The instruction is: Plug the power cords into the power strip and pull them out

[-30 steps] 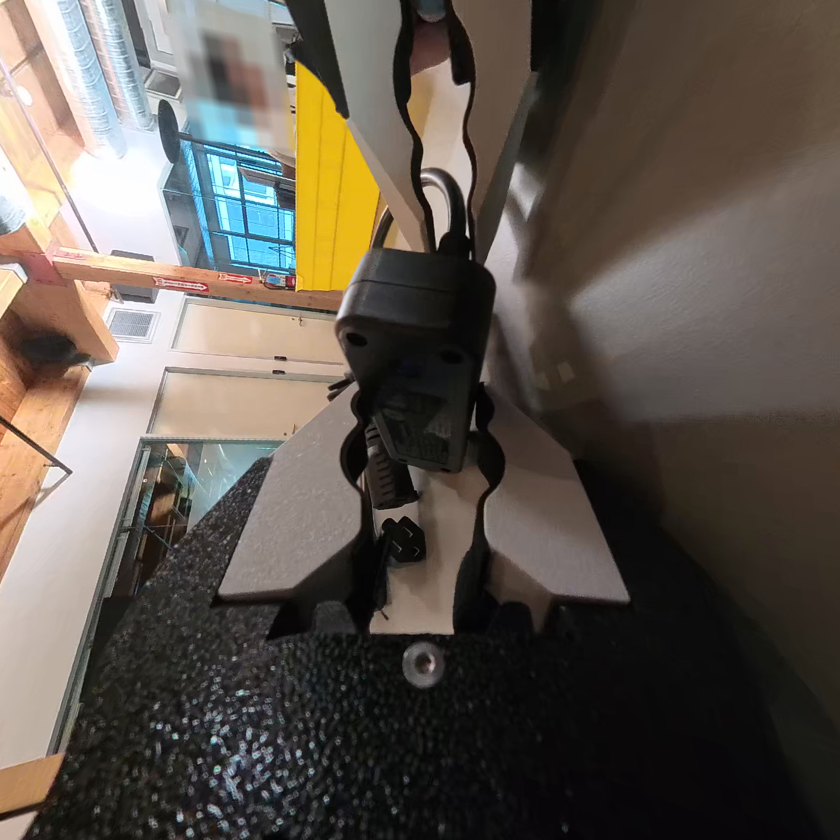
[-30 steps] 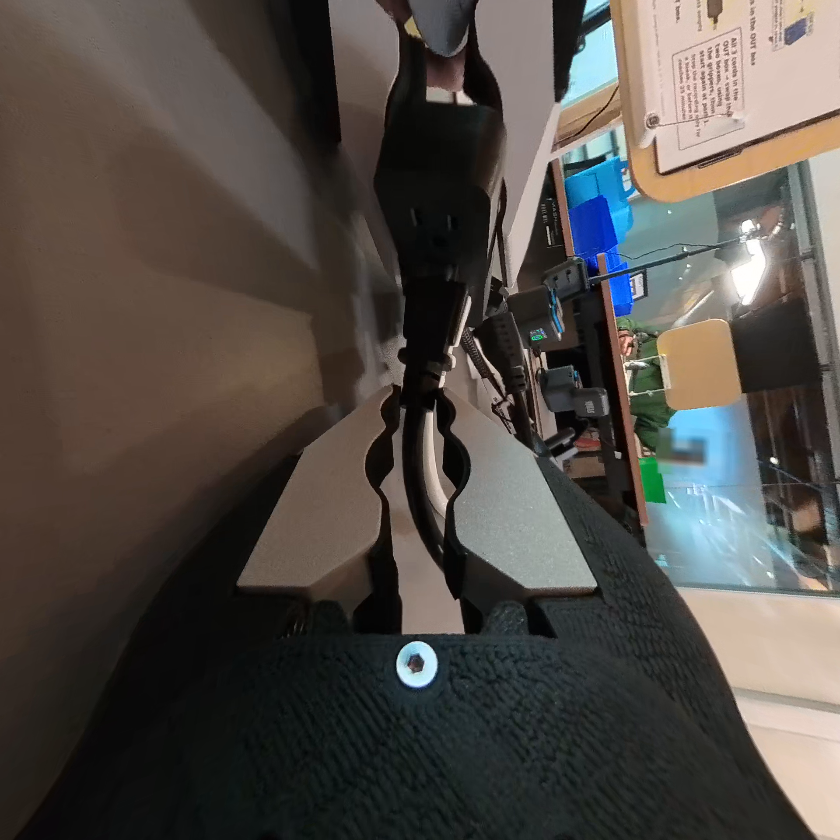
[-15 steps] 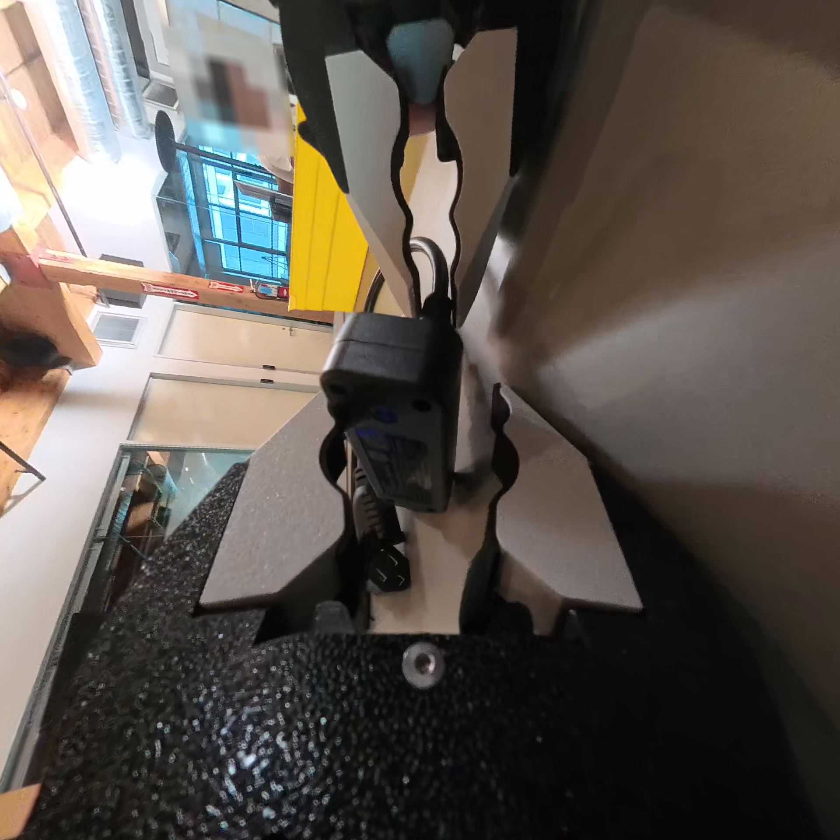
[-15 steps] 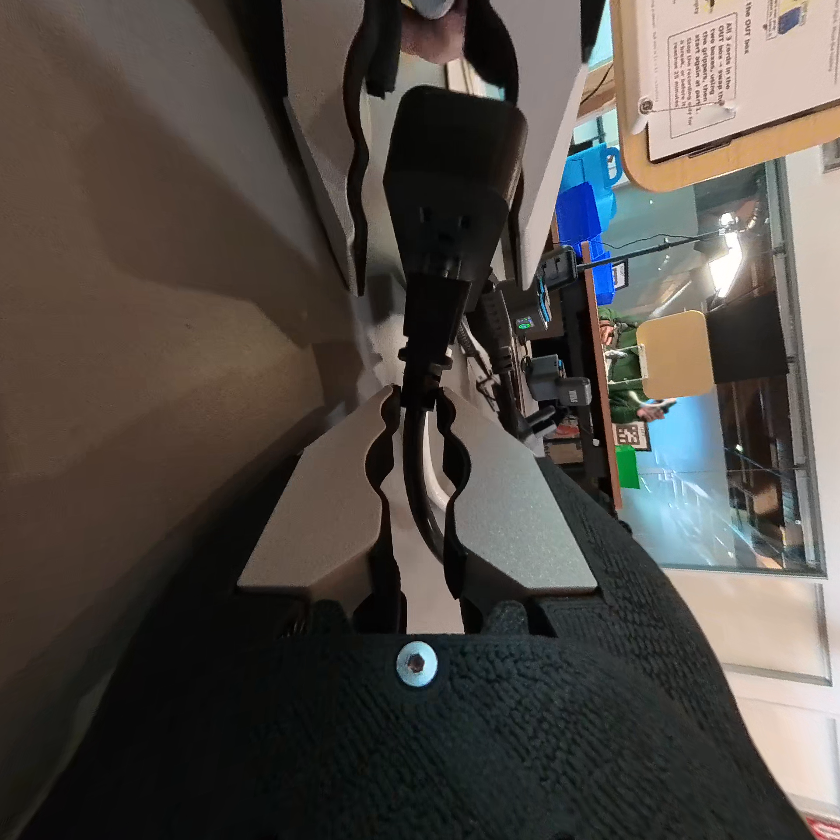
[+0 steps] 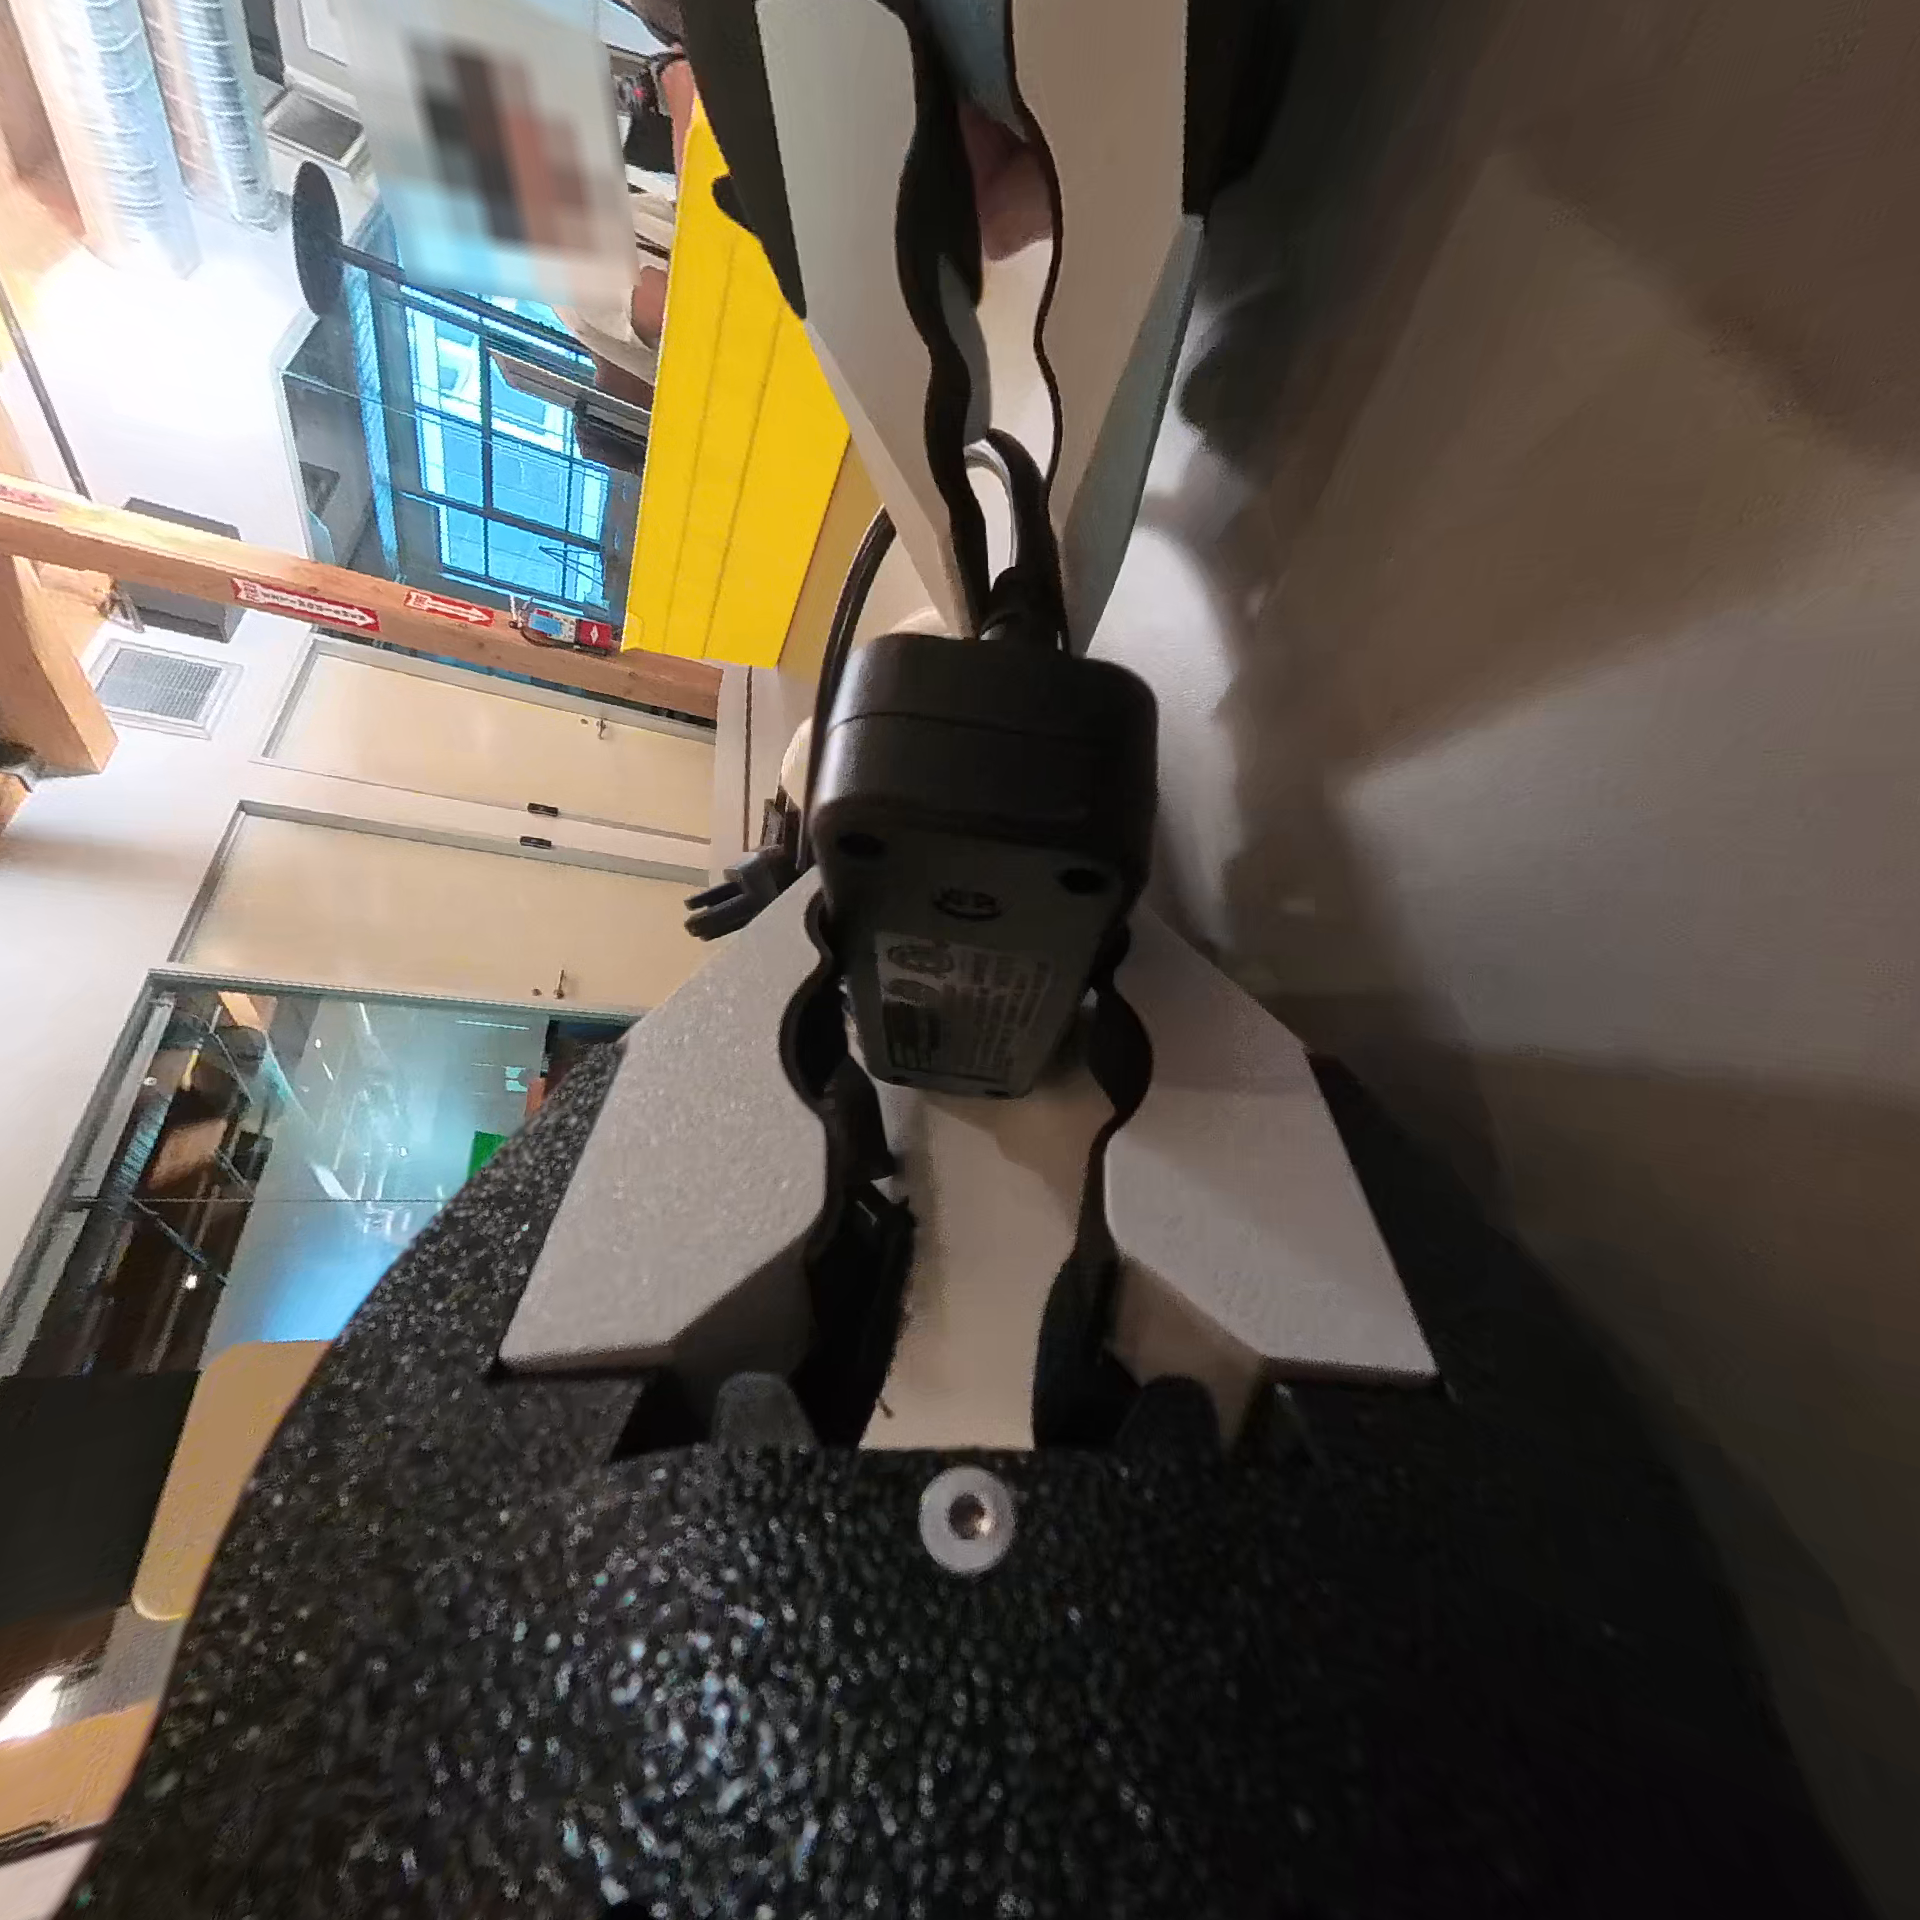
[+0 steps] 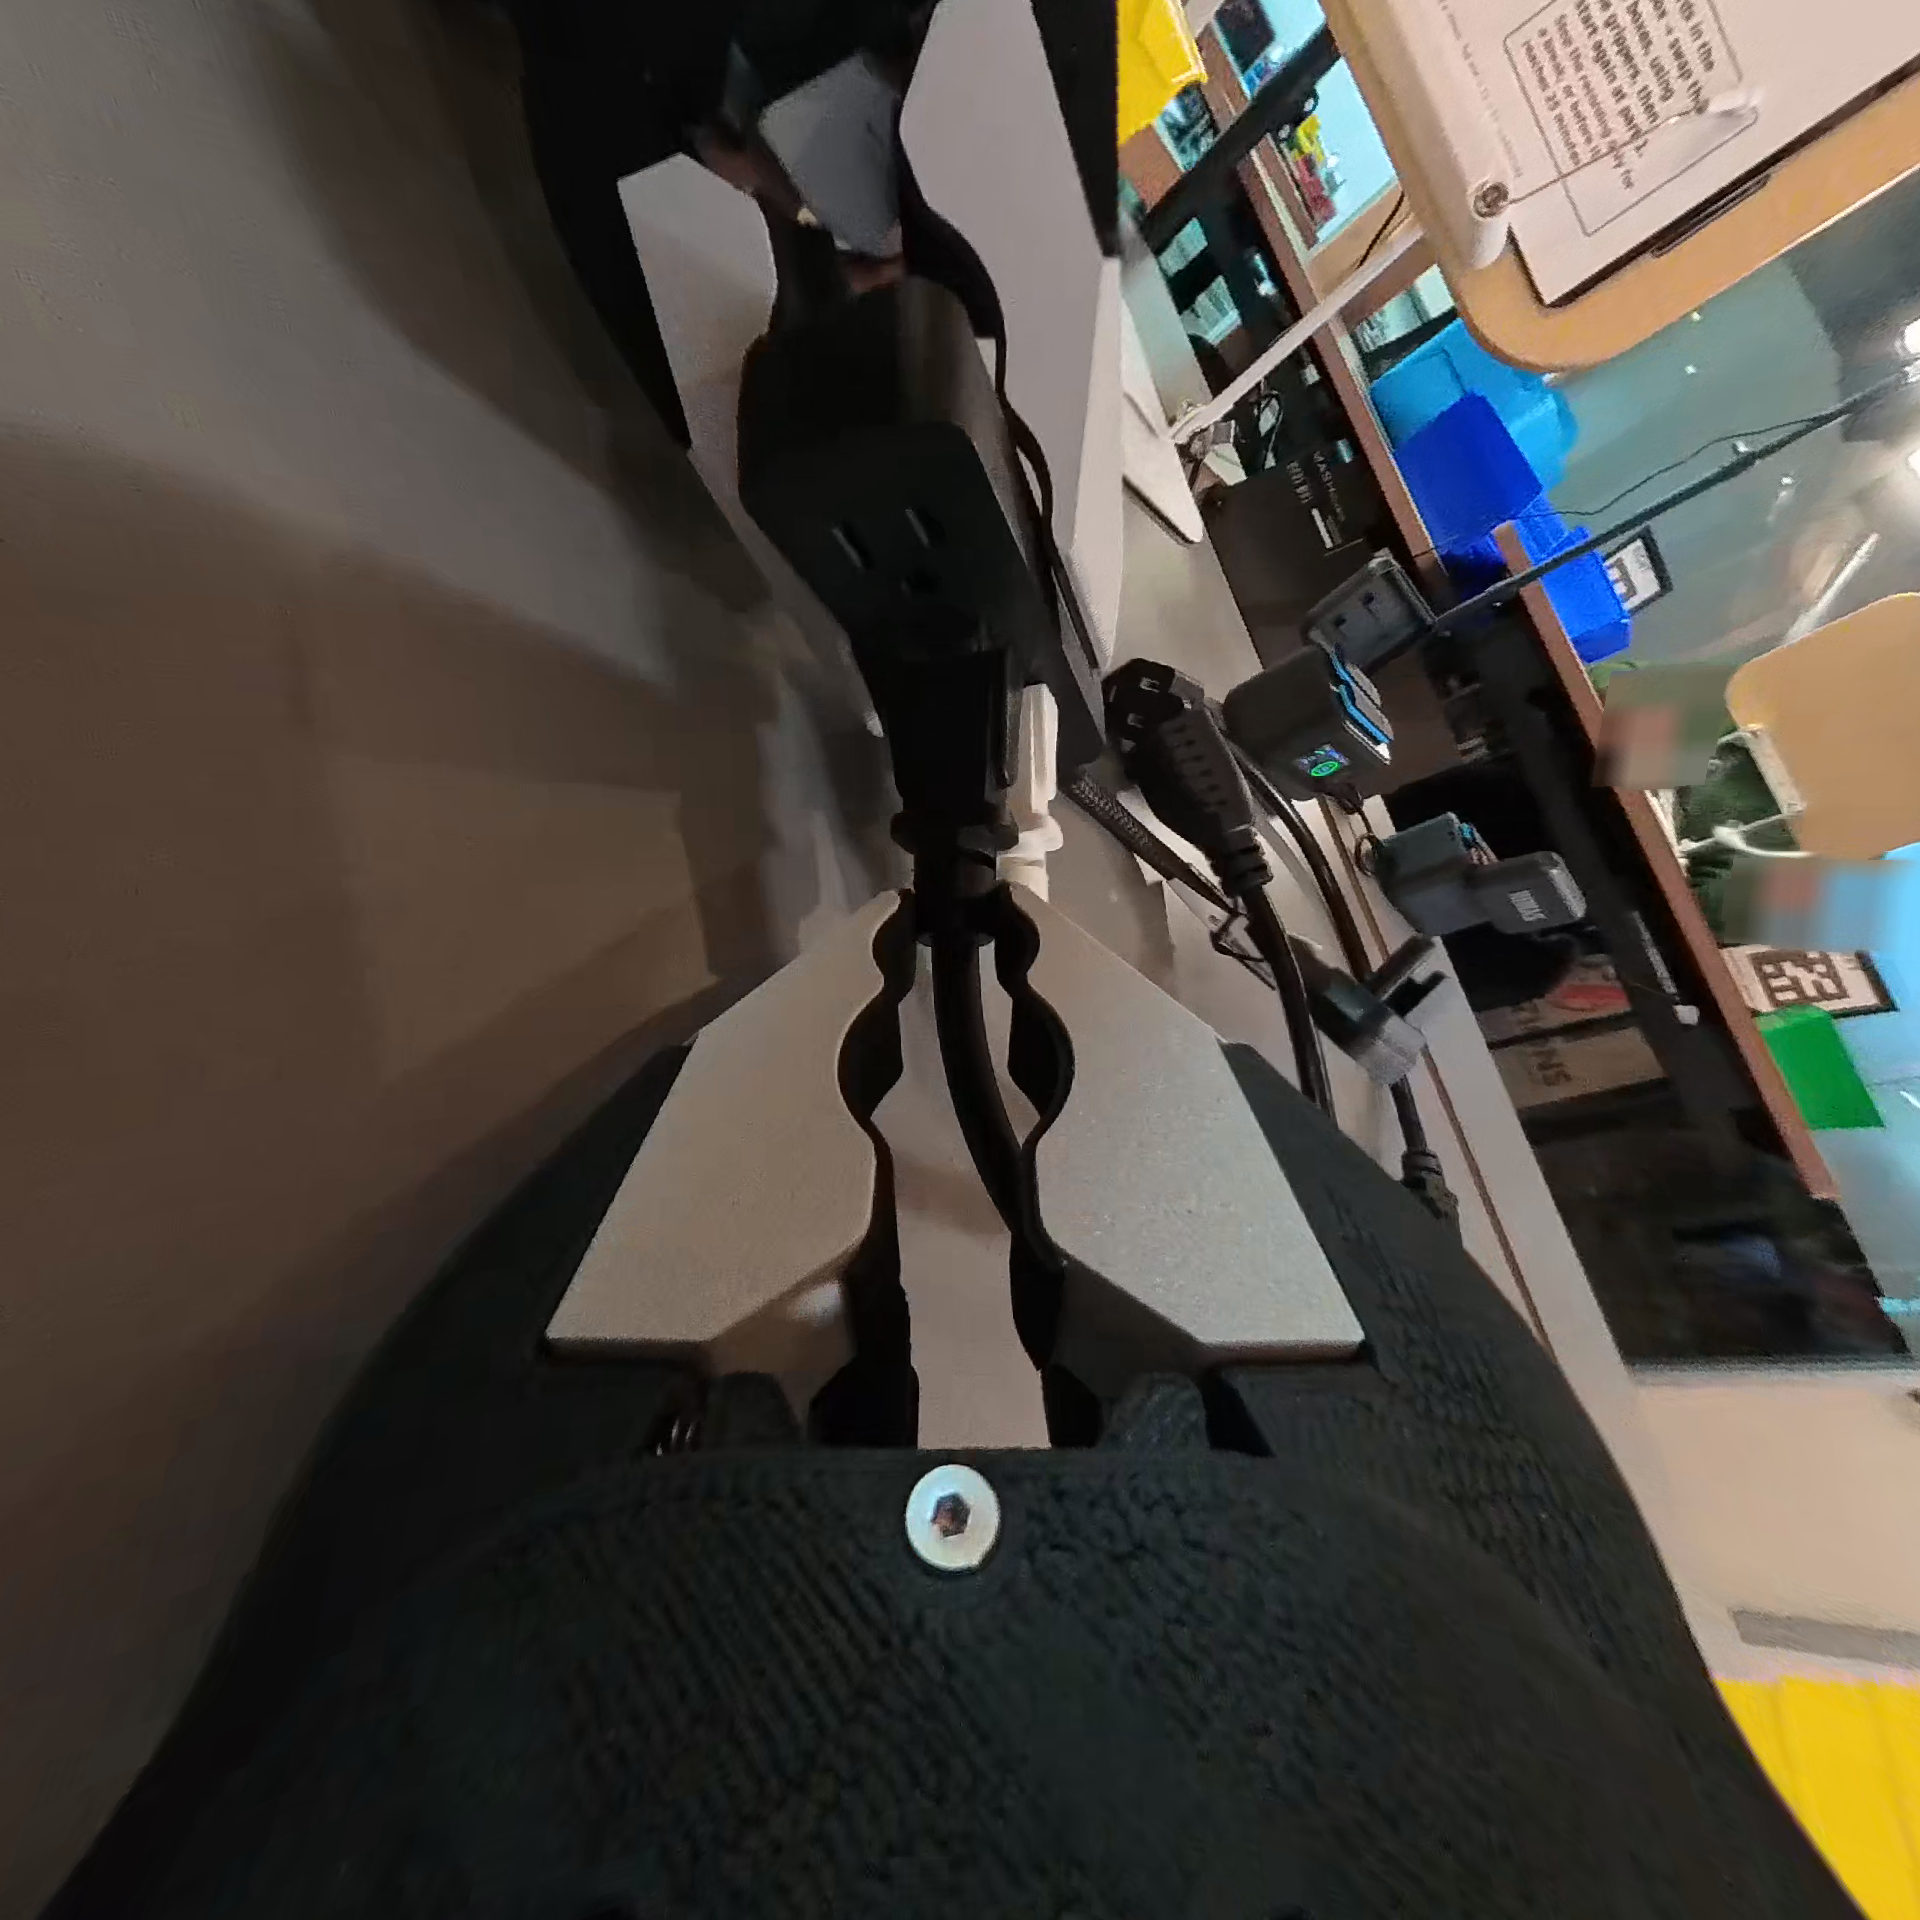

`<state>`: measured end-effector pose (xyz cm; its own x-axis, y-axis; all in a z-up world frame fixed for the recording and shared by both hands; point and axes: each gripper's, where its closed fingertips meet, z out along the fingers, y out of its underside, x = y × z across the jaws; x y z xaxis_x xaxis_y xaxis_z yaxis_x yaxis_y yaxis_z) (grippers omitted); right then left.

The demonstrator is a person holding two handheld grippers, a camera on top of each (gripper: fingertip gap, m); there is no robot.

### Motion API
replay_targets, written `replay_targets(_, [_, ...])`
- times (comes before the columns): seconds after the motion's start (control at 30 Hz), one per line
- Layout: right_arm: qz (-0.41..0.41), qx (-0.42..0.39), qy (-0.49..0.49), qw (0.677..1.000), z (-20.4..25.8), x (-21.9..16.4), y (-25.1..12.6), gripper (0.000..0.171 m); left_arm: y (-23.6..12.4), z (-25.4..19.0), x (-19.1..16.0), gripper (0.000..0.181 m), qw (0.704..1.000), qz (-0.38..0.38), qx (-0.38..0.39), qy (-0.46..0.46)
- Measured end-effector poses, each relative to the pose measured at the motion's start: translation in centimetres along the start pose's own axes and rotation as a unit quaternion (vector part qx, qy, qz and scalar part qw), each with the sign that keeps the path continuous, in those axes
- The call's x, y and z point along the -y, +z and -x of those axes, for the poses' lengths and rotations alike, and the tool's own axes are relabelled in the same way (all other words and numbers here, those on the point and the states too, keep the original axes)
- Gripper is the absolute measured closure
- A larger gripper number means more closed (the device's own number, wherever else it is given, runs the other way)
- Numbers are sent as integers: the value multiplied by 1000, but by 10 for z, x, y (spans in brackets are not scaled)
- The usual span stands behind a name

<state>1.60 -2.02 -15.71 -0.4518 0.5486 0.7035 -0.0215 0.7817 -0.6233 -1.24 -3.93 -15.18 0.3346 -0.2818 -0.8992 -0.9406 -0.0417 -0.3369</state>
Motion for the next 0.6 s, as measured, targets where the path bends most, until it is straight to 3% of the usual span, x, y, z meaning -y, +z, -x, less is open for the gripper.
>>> replay_targets(0.17, [-14, 22, 24, 999, -1, 6, 6, 159, -5, -2, 0, 135, 993, -54, -19, -101])
replay_targets(0.6, [7, 20, 48, 999, -8, -1, 12, 159, -1, -1, 0, 135, 994, -40, -7, -106])
